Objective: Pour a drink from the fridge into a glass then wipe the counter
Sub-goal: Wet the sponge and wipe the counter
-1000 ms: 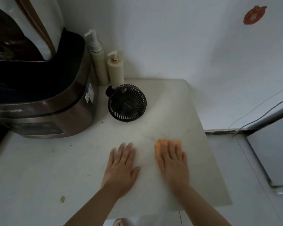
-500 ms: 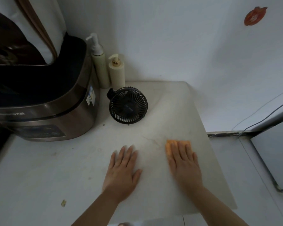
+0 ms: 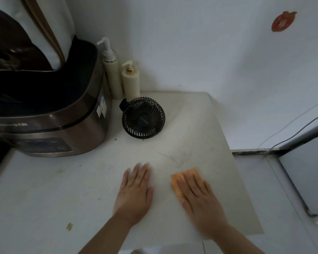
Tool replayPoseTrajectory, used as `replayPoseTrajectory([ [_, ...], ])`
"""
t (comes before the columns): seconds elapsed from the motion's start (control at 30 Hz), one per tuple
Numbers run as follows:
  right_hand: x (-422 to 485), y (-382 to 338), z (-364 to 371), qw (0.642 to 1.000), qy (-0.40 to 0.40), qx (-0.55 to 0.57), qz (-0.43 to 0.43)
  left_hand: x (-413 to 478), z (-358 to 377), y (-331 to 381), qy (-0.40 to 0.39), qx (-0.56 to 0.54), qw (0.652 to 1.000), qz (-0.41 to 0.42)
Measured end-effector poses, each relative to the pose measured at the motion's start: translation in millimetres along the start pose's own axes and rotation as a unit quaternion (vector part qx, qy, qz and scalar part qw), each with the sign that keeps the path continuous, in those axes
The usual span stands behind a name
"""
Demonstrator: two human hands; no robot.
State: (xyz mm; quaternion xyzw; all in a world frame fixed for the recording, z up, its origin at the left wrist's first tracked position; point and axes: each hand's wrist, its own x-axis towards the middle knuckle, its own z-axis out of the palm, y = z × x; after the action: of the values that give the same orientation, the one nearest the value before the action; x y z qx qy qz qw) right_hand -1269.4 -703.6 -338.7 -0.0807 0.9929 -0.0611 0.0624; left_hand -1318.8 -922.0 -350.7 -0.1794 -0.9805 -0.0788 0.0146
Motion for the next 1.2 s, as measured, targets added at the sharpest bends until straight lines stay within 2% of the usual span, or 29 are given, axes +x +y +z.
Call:
replayPoseTrajectory([
  [0.07,14,13,-4,0.999,-0.008,-0.001,0.054,0,-1,1,0.000,0.003,1.000,-0.003],
  [0.17,50,6,-11,0.990,0.020,0.017,0.136,0,1,1,0.011,0.003,1.000,-0.006],
  [0.27,79,-23,-14,0.987,0.008,0.056,0.149,0,0,2,0.019,0.007,1.000,-0.008],
  [0.43,48,-58,-3,0.999,-0.013,0.029,0.021,1,-3,1,0.017,0.010,1.000,-0.018],
  [0.6,-6,-16,-1,0.998,0.007,0.003,-0.064,0,-7,3,-0.009,0.004,1.000,-0.029],
  [0.67,1,6,-4,1.000,0.000,-0.004,-0.029,0,-8,4,-0.013,0.000,0.999,-0.031],
  [0.73,24,18,-7,0.999,0.017,-0.006,0.048,0,-9,4,-0.021,0.000,0.999,-0.030],
  [0.9,84,-16,-16,0.988,-0.002,0.050,0.149,0,-9,4,-0.025,-0.008,0.999,-0.028],
  [1.07,56,-55,-5,0.999,-0.011,0.041,0.019,1,-10,3,-0.039,-0.010,0.999,-0.024],
  [1.13,31,-49,-3,0.999,-0.001,0.028,-0.035,0,-12,3,-0.050,-0.013,0.998,-0.028],
  [1.2,13,-32,0,0.999,0.011,0.005,-0.052,0,-14,4,-0.076,-0.015,0.997,-0.030],
])
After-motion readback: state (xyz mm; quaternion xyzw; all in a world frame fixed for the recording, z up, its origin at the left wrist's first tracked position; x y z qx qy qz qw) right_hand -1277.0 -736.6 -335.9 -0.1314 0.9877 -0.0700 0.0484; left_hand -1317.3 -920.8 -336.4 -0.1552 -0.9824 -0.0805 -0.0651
